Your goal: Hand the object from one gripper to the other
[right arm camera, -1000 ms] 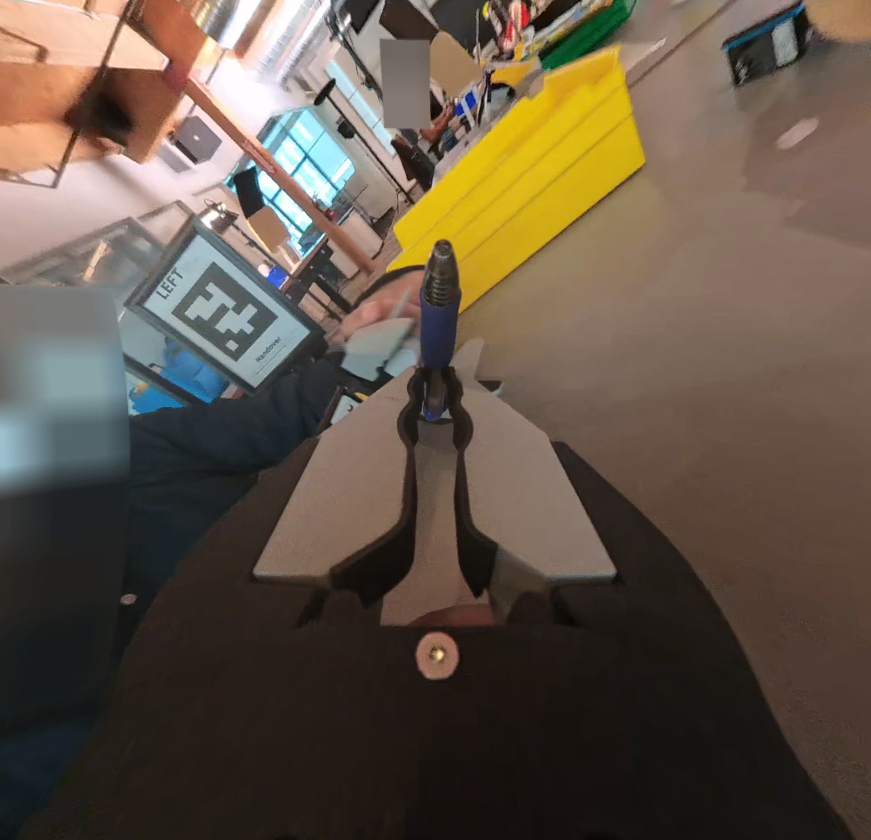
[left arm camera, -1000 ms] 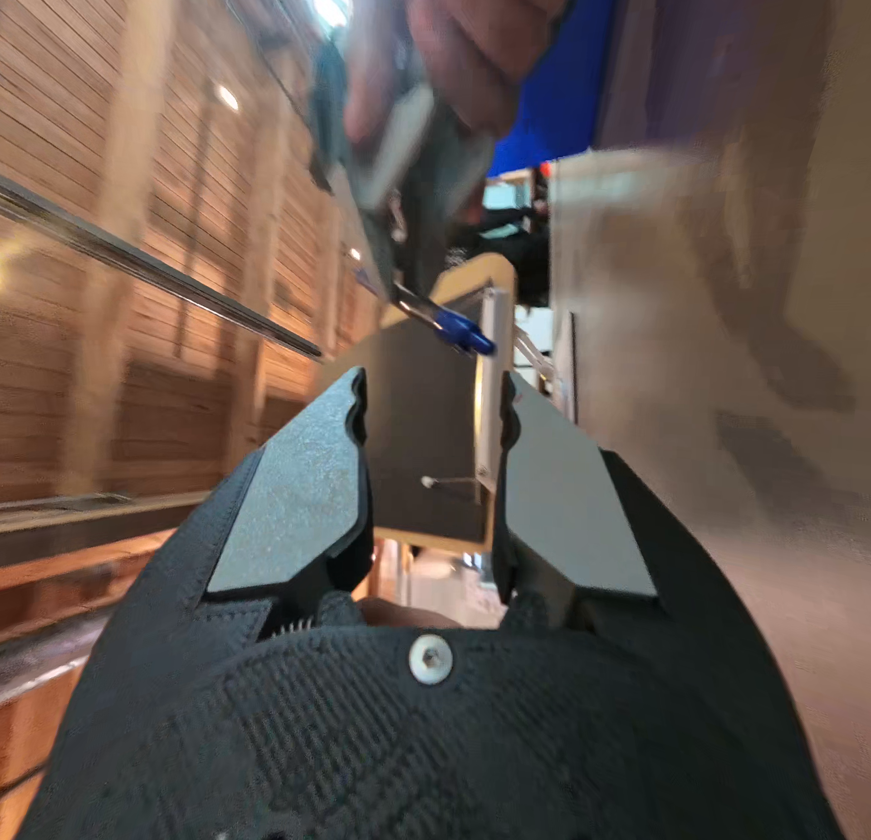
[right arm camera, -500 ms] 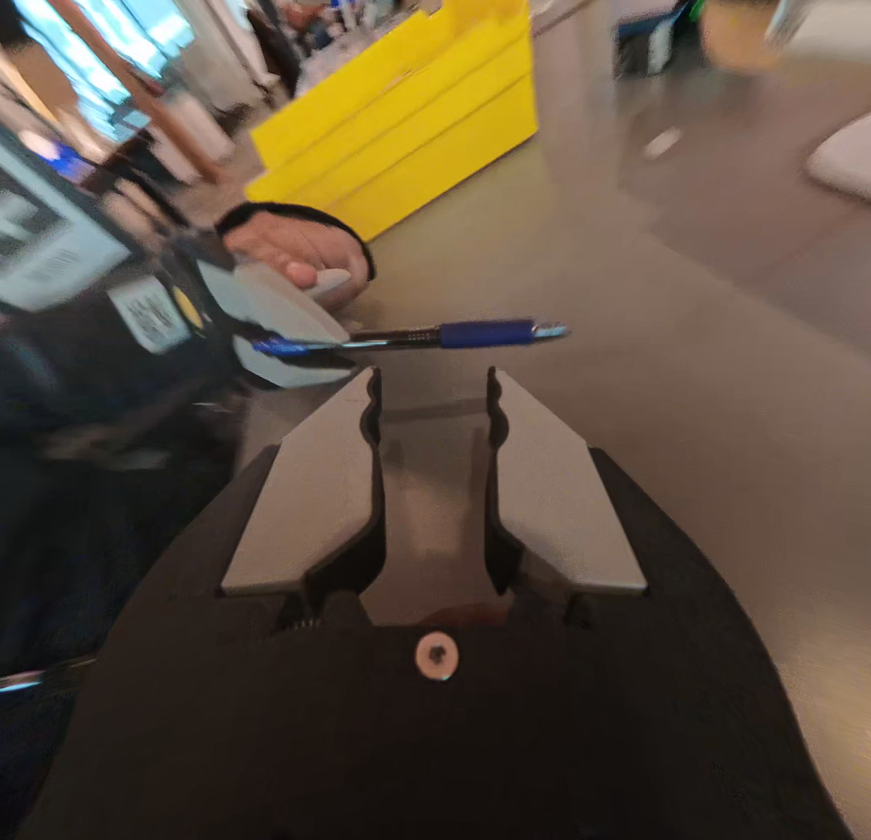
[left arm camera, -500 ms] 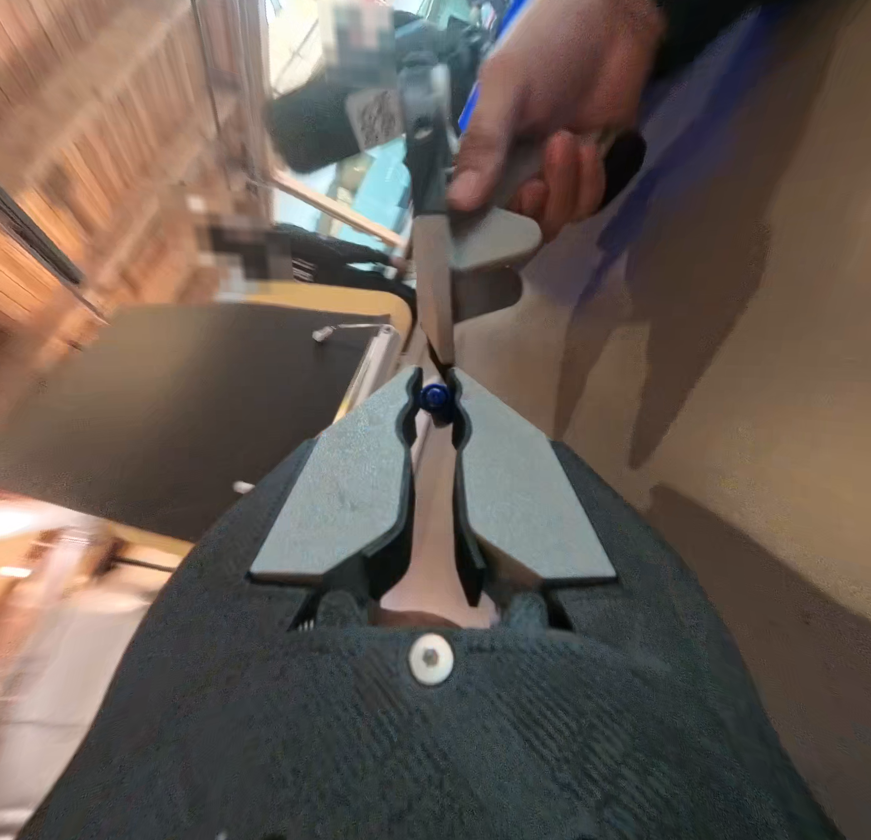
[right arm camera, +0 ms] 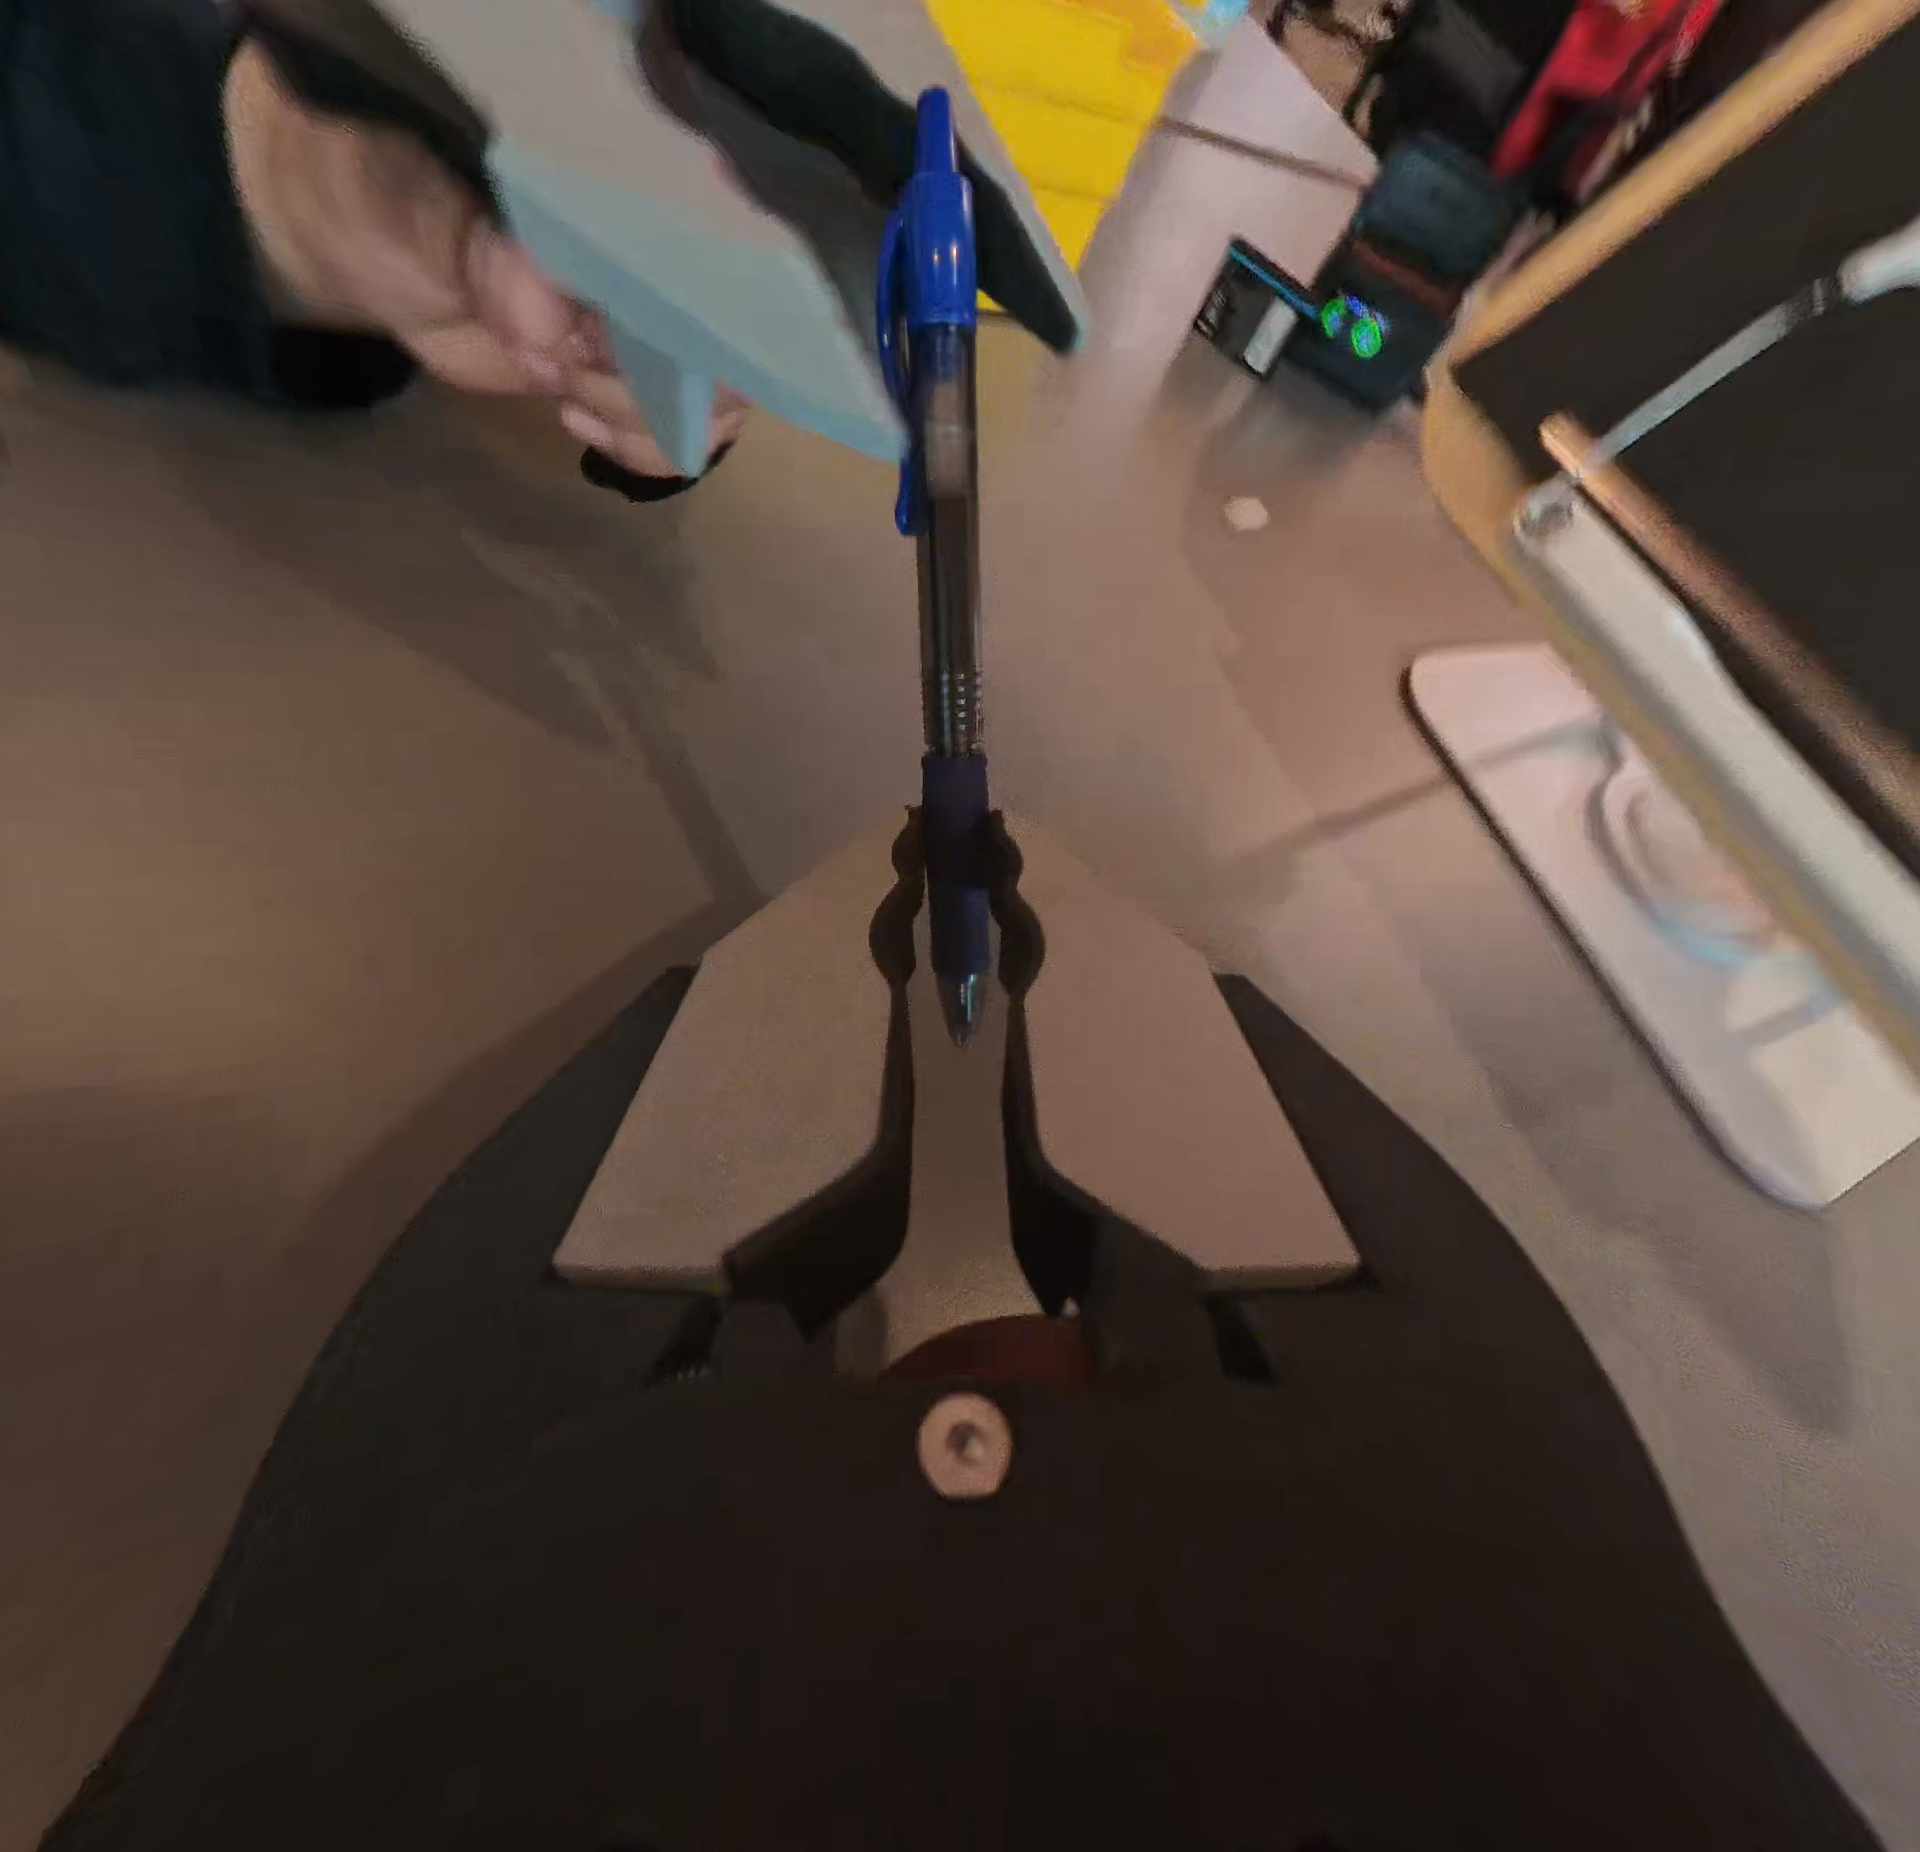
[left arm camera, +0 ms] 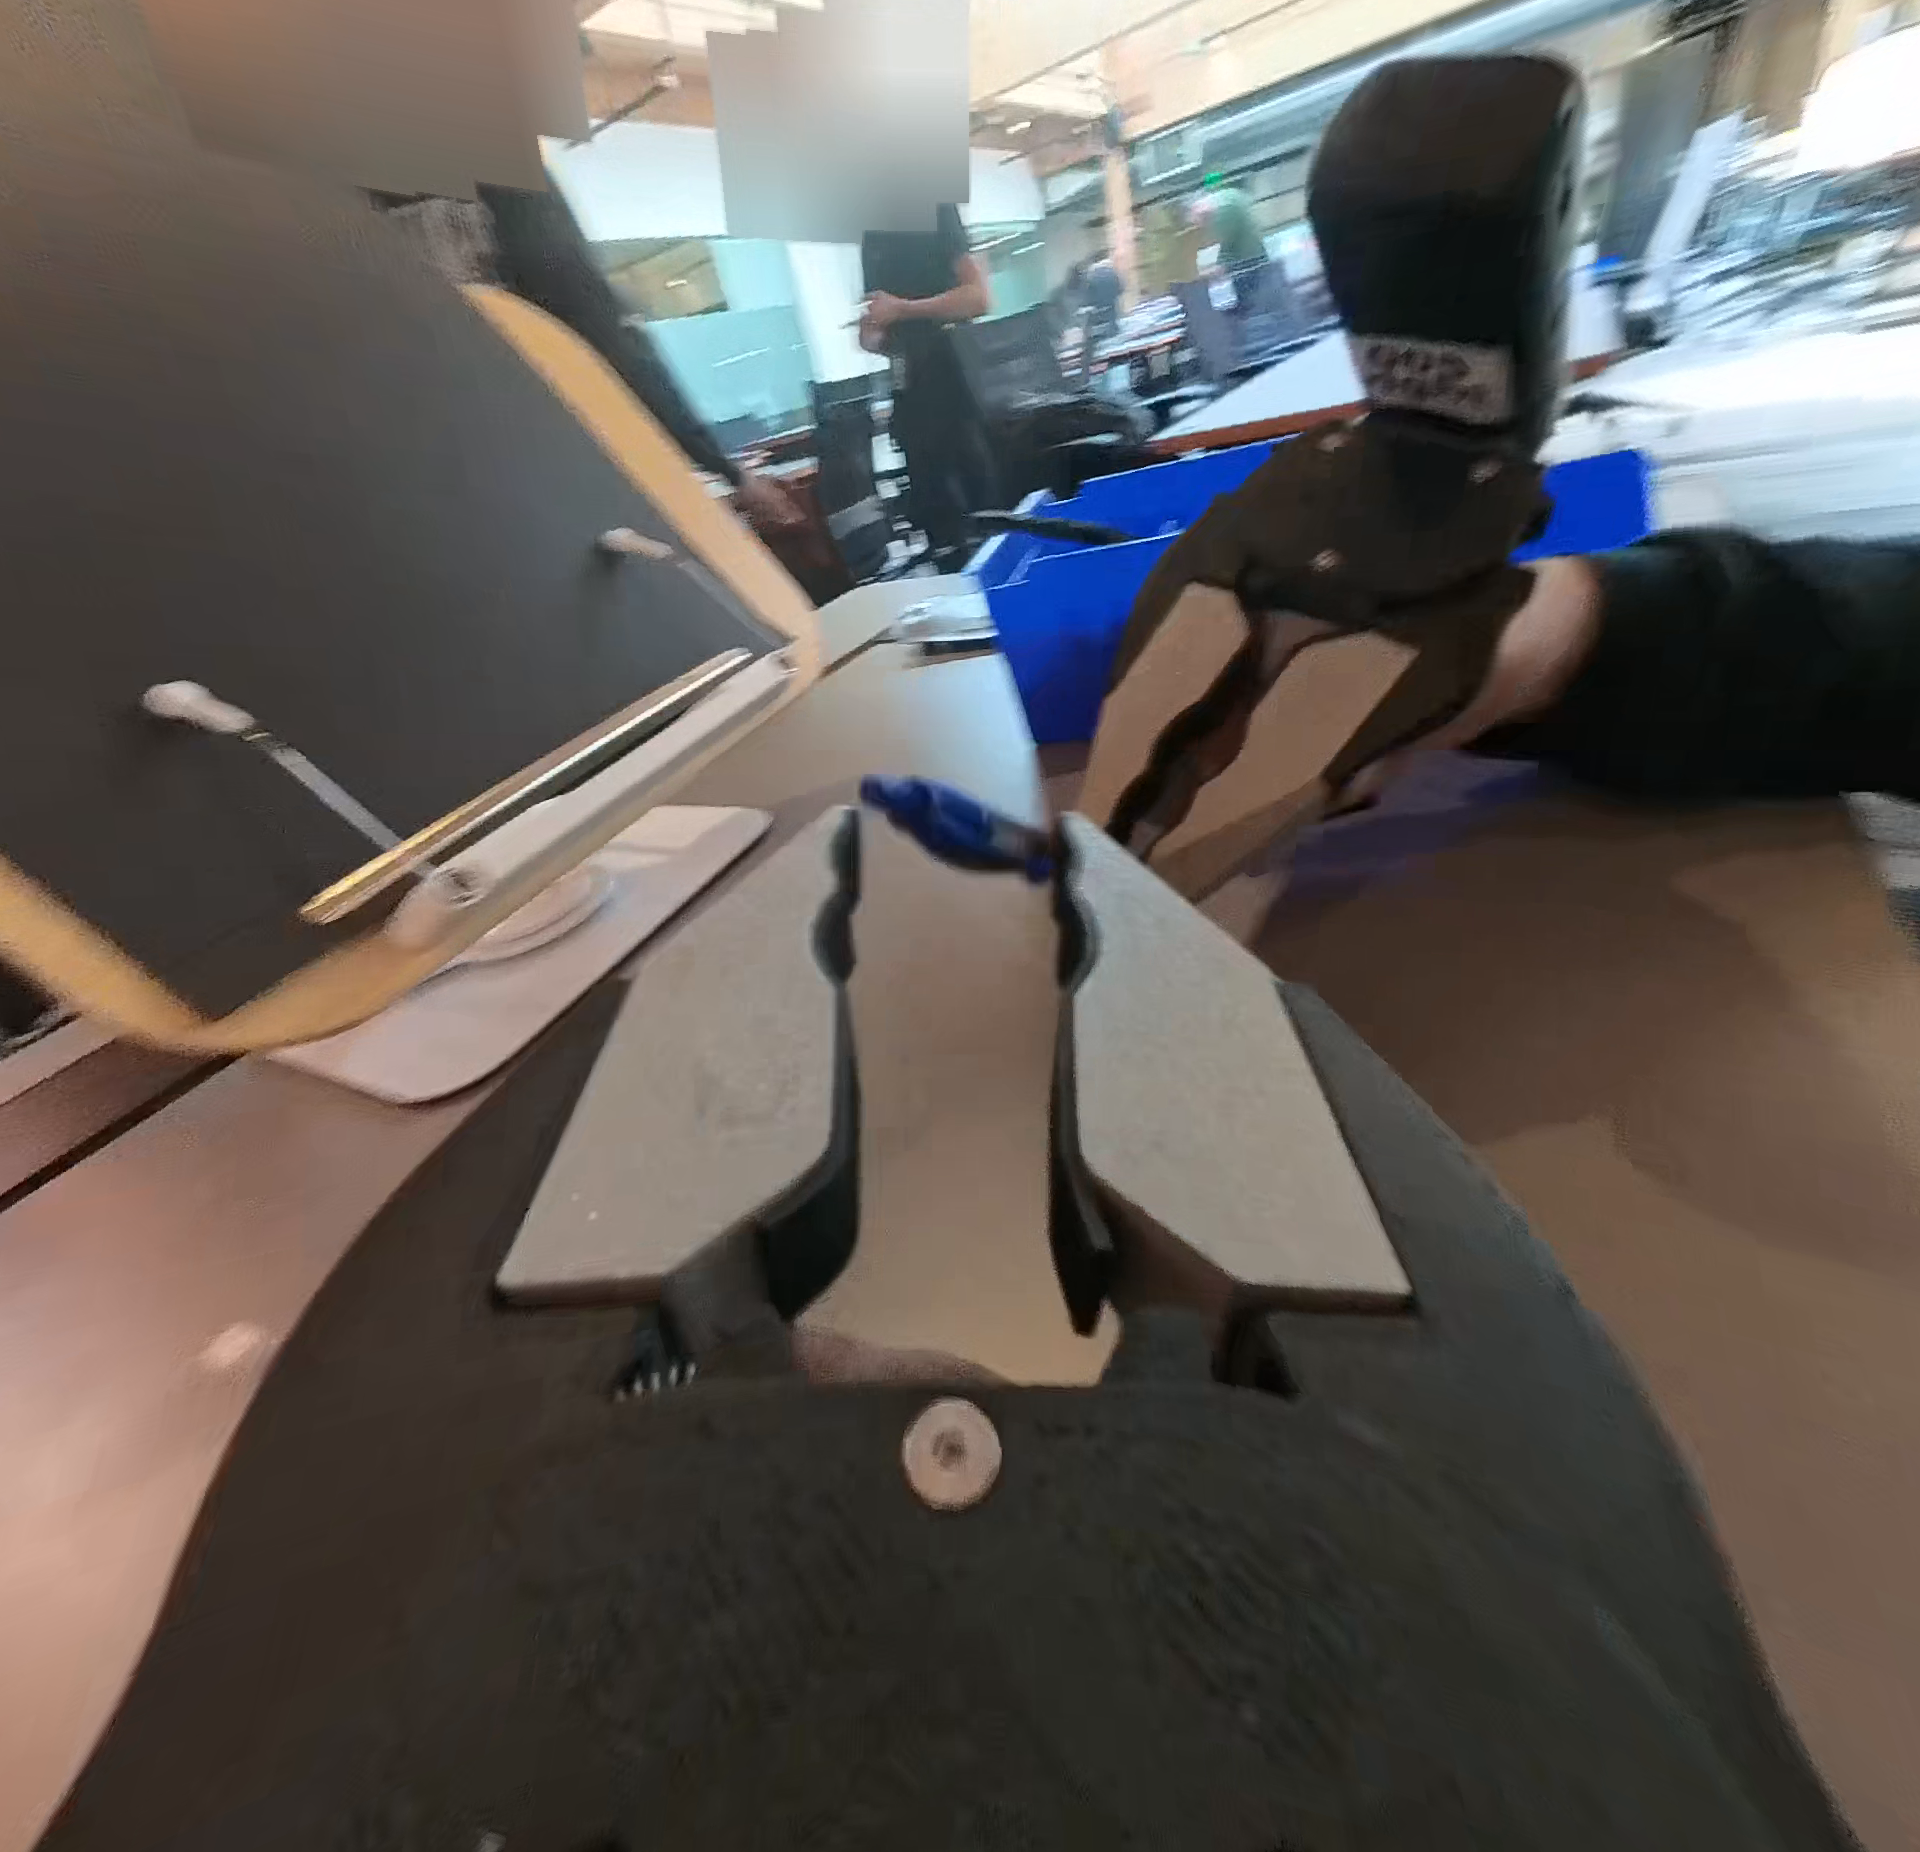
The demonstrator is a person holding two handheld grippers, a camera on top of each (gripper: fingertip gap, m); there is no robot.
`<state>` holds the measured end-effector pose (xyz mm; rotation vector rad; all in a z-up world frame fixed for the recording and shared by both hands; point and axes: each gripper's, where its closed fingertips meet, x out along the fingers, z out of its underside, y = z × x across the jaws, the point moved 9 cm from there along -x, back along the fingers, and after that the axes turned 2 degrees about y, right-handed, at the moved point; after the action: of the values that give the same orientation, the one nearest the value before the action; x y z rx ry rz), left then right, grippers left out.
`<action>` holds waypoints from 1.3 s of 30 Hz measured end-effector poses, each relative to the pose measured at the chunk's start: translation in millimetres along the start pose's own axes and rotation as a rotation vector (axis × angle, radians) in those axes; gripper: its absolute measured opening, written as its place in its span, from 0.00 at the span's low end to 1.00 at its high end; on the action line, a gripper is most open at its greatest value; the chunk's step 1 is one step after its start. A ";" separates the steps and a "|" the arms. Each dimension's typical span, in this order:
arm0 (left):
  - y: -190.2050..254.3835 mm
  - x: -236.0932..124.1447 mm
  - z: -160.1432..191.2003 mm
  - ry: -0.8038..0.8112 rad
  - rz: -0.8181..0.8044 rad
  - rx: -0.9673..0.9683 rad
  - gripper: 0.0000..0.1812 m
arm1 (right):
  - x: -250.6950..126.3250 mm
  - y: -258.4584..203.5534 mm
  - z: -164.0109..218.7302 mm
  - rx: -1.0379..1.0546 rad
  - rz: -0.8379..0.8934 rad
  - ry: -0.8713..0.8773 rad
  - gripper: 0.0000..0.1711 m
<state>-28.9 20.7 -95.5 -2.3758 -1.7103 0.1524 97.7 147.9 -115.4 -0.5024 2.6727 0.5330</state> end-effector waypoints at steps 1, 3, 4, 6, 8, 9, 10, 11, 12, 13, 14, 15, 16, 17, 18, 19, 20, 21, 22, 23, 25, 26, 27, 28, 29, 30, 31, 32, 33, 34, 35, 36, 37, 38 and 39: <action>-2.5 -1.1 0.5 -0.015 -0.041 0.030 0.26 | -1.6 6.1 2.3 0.098 -0.023 -0.012 0.04; -2.0 -3.3 -0.1 -0.043 -0.097 0.124 0.33 | -3.9 16.0 10.6 0.331 -0.138 -0.067 0.05; 0.2 -3.3 0.9 -0.074 -0.126 0.210 0.33 | -5.1 20.3 14.6 0.442 -0.194 -0.091 0.05; 10.5 0.9 7.5 -0.166 -0.163 0.456 0.35 | -8.1 23.3 18.8 0.620 -0.328 -0.124 0.04; 29.1 8.6 17.3 -0.231 -0.145 0.712 0.35 | -8.8 25.1 20.5 0.743 -0.382 -0.124 0.04; 37.8 13.1 21.8 -0.251 -0.147 0.821 0.34 | -8.3 23.3 21.1 0.775 -0.415 -0.132 0.04; 44.3 17.8 25.7 -0.275 -0.161 0.915 0.32 | -7.6 19.8 21.2 0.789 -0.449 -0.140 0.04; 48.8 22.3 29.3 -0.301 -0.179 0.998 0.32 | -6.6 14.8 20.6 0.792 -0.478 -0.148 0.04; 52.3 25.8 32.8 -0.321 -0.186 1.072 0.31 | -5.6 8.3 19.4 0.786 -0.511 -0.160 0.04; 54.9 27.8 36.7 -0.342 -0.184 1.133 0.28 | -4.6 0.9 17.3 0.773 -0.545 -0.172 0.04; 56.0 28.2 38.5 -0.341 -0.201 1.180 0.18 | -3.7 -6.7 14.9 0.755 -0.570 -0.182 0.05; 56.7 27.0 38.4 -0.330 -0.213 1.208 0.08 | -3.1 -13.0 12.6 0.731 -0.580 -0.193 0.05; 57.4 25.8 38.8 -0.346 -0.195 1.196 0.05 | -3.8 -17.4 8.2 0.701 -0.587 -0.179 0.06; 57.0 24.9 38.3 -0.359 -0.183 1.141 0.04 | -6.4 -18.7 2.5 0.658 -0.582 -0.145 0.08; 55.8 24.4 38.3 -0.373 -0.161 1.063 0.03 | -11.0 -16.1 -3.7 0.604 -0.545 -0.097 0.11; 53.6 24.1 37.6 -0.376 -0.146 0.982 0.02 | -17.6 -10.4 -10.3 0.551 -0.476 -0.025 0.12; 49.5 24.3 35.7 -0.377 -0.153 0.913 0.02 | -26.5 -3.6 -16.8 0.505 -0.408 0.067 0.14; 44.8 24.7 33.7 -0.383 -0.158 0.853 0.02 | -36.6 3.6 -22.7 0.475 -0.347 0.170 0.16; 40.2 25.1 31.6 -0.380 -0.164 0.788 0.02 | -47.3 10.2 -26.9 0.456 -0.290 0.276 0.18; 36.3 25.3 29.9 -0.372 -0.162 0.721 0.02 | -57.4 15.3 -27.8 0.443 -0.232 0.366 0.20; 29.5 26.9 27.1 -0.361 -0.168 0.603 0.02 | -70.0 18.9 -23.6 0.417 -0.161 0.458 0.30; 27.7 28.5 26.0 -0.355 -0.162 0.541 0.02 | -71.7 15.9 -20.8 0.388 -0.164 0.462 0.33; 27.2 30.7 24.9 -0.348 -0.147 0.487 0.02 | -70.4 11.2 -18.1 0.352 -0.167 0.444 0.35; 27.4 33.7 23.5 -0.344 -0.142 0.450 0.02 | -66.3 5.9 -16.0 0.308 -0.157 0.413 0.38; 28.8 37.4 21.7 -0.336 -0.136 0.423 0.01 | -60.5 0.9 -14.4 0.263 -0.130 0.385 0.41; 31.9 41.2 19.3 -0.321 -0.119 0.401 0.01 | -54.3 -2.2 -13.6 0.223 -0.079 0.356 0.40; 36.2 44.9 16.9 -0.308 -0.101 0.393 0.01 | -48.7 -3.0 -14.1 0.199 -0.017 0.340 0.38; 41.6 48.3 15.0 -0.297 -0.081 0.407 0.01 | -44.5 -3.8 -15.8 0.188 0.020 0.345 0.37; 47.1 51.1 14.3 -0.294 -0.065 0.436 0.01 | -41.9 -4.6 -17.8 0.189 0.031 0.363 0.35; 51.8 53.8 14.7 -0.300 -0.061 0.464 0.01 | -40.8 -5.3 -19.7 0.191 0.029 0.380 0.28; 55.2 55.6 15.5 -0.302 -0.063 0.479 0.02 | -40.8 -6.4 -21.0 0.180 0.018 0.389 0.15; 56.0 56.6 16.1 -0.304 -0.066 0.471 0.02 | -41.4 -8.9 -21.2 0.154 -0.006 0.384 0.04; 55.5 56.5 16.0 -0.301 -0.062 0.454 0.02 | -41.9 -9.4 -21.1 0.141 0.004 0.372 0.04; 54.6 55.7 15.4 -0.291 -0.059 0.439 0.02 | -42.6 -9.8 -20.9 0.130 0.017 0.364 0.04; 53.7 54.5 15.1 -0.284 -0.059 0.421 0.03 | -43.2 -10.8 -21.4 0.127 0.022 0.365 0.04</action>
<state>35.1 57.5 -120.4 -2.0623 -1.6559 0.7907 133.6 141.0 -82.2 -0.5814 3.0364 0.2969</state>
